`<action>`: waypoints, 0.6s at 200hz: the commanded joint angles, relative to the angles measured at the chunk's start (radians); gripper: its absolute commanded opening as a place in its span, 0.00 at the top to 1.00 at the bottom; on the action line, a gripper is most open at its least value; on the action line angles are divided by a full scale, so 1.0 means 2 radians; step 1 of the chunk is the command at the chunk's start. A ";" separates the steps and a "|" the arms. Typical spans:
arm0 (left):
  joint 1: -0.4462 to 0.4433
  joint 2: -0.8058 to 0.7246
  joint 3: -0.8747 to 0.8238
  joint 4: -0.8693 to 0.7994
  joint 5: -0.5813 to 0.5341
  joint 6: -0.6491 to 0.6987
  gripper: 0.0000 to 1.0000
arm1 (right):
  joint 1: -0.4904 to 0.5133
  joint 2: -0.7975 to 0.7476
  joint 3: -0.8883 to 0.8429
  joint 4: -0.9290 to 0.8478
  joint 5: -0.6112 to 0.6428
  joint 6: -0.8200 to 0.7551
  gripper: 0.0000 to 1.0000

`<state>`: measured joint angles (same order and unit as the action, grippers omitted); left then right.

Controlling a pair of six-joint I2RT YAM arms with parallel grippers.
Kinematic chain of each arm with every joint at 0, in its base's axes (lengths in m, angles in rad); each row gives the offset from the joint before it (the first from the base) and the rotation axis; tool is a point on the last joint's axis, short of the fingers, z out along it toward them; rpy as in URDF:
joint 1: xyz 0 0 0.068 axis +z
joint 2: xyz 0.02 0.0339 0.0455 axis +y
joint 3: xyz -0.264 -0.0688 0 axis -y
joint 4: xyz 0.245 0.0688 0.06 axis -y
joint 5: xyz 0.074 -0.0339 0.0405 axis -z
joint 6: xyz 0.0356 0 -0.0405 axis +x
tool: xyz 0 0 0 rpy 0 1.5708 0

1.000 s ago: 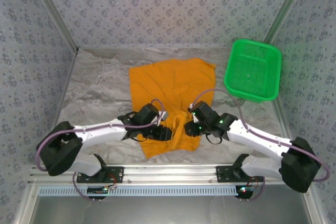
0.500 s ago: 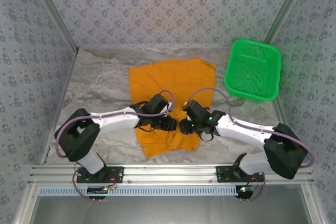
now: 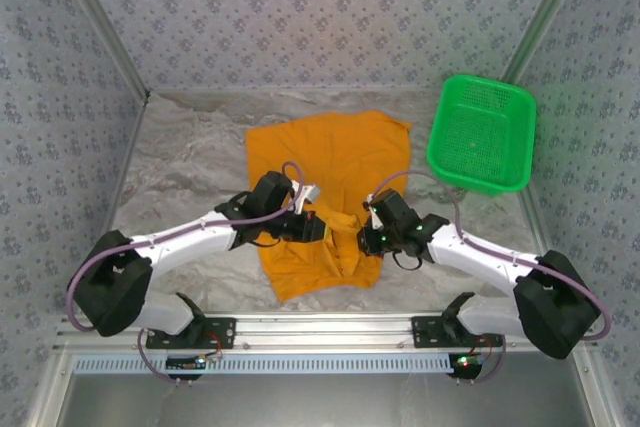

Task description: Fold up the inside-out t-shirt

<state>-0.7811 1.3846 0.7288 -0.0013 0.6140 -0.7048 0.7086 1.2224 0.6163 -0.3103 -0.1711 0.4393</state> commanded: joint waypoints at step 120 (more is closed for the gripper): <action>0.009 0.055 -0.003 0.002 0.133 -0.015 0.92 | 0.216 -0.024 -0.031 0.022 0.270 0.047 0.56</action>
<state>-0.7753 1.4662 0.7002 0.0414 0.8288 -0.7464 1.1339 1.0851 0.5903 -0.3237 0.2092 0.3649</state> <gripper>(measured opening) 0.072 0.443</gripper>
